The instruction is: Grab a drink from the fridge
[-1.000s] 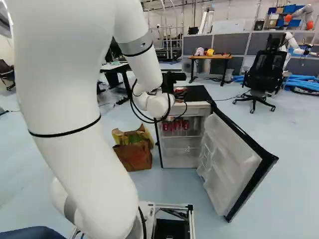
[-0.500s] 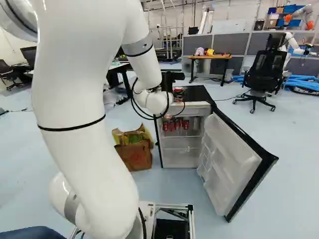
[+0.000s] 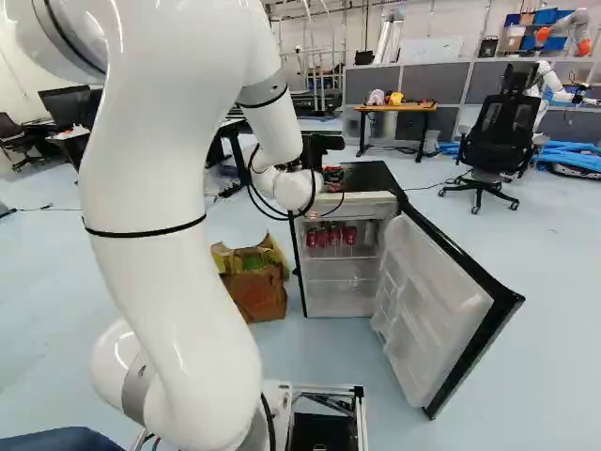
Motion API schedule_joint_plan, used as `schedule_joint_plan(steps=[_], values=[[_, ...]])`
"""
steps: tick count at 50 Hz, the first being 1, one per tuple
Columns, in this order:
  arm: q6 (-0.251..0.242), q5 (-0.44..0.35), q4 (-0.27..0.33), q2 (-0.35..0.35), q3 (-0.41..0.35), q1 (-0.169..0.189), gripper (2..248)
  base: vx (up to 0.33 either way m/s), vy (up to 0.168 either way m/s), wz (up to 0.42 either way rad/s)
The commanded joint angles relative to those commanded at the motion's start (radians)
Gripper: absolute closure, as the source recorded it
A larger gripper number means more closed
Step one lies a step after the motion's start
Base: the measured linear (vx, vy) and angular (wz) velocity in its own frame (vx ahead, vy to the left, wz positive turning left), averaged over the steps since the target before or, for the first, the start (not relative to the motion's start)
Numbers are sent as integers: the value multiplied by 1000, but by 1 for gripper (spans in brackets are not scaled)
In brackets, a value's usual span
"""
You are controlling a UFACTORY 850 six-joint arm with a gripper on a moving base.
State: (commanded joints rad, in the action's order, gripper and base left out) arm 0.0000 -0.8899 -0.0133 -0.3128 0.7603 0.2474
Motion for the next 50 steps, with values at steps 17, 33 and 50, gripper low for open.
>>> schedule_joint_plan(steps=[17, 33, 50], values=[[0, 0, 0, -29, 35, -21, 159, 0, 0, 0], [0, 4, 0, -29, 35, -21, 159, 0, 0, 0], [0, 4, 0, -29, 35, -21, 159, 0, 0, 0]])
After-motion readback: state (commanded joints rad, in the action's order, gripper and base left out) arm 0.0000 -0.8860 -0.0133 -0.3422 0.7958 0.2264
